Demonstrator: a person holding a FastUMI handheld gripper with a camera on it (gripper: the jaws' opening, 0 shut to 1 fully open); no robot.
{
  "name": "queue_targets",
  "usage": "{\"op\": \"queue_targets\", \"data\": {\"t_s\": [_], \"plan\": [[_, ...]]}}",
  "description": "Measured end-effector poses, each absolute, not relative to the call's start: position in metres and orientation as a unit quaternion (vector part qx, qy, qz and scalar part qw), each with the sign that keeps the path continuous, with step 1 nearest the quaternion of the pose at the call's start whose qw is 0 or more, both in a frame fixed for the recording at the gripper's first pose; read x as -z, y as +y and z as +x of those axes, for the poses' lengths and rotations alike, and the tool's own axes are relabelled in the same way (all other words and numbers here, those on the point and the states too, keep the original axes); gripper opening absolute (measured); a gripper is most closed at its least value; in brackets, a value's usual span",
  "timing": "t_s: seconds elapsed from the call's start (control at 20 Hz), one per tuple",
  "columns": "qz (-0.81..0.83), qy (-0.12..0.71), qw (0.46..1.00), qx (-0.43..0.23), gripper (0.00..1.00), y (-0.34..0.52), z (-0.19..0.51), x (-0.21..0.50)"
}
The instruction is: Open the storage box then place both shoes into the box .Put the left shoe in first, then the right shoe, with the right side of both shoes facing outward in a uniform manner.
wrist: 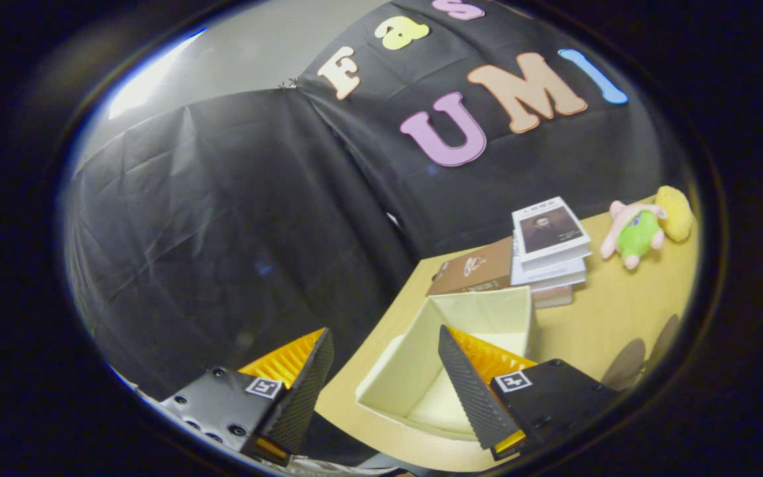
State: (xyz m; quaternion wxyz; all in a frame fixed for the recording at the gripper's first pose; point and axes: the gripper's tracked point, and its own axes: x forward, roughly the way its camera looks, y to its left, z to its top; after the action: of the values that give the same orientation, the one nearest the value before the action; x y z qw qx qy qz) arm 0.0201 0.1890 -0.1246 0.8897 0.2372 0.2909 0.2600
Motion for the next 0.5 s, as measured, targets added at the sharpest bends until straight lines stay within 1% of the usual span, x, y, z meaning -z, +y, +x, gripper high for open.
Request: {"op": "queue_targets", "data": {"t_s": [0.2,0.5], "plan": [[0.2,0.285,0.912,-0.216,1.0,0.126,0.018,0.138],[0.151,0.292,0.932,-0.15,1.0,0.04,0.009,0.168]]}}
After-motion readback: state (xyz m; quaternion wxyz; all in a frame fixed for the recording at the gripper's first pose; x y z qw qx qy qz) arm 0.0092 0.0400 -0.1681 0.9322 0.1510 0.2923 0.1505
